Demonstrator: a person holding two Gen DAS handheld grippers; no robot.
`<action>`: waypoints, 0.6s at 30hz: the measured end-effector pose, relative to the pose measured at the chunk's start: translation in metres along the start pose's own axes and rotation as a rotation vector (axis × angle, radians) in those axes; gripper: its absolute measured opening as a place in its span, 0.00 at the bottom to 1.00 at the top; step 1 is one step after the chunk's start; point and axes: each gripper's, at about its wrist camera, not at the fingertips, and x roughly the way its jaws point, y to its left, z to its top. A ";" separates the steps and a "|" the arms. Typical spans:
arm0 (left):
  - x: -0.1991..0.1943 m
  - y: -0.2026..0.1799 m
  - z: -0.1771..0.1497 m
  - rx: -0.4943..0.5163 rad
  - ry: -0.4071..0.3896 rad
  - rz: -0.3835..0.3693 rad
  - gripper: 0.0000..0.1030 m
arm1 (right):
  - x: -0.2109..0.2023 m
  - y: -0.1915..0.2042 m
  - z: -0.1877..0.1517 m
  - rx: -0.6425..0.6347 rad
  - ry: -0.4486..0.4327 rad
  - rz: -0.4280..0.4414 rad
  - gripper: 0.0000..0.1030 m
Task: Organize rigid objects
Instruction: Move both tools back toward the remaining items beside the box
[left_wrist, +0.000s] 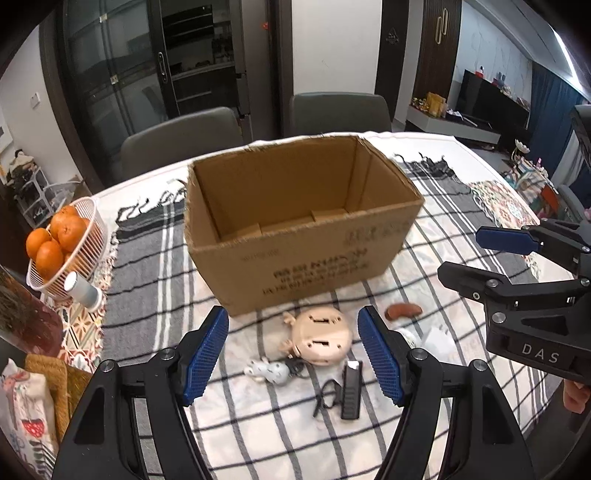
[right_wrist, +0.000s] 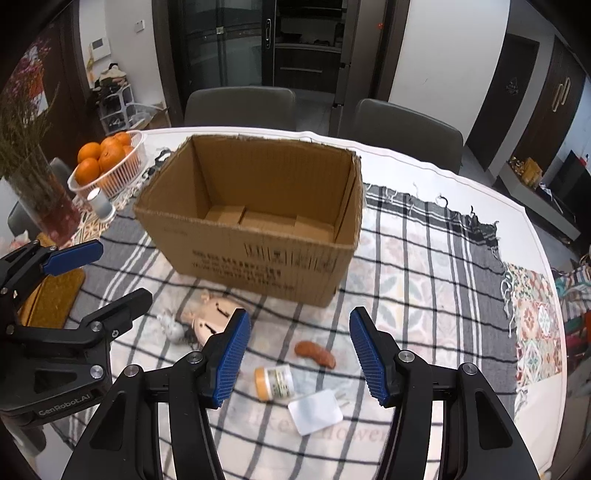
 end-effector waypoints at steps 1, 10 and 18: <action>0.001 -0.002 -0.002 0.000 0.007 -0.006 0.70 | 0.001 -0.001 -0.003 0.000 0.007 0.004 0.55; 0.011 -0.018 -0.019 0.017 0.064 -0.045 0.70 | 0.007 -0.007 -0.024 0.016 0.064 0.013 0.55; 0.028 -0.031 -0.027 0.045 0.132 -0.068 0.70 | 0.018 -0.014 -0.041 0.025 0.135 0.013 0.55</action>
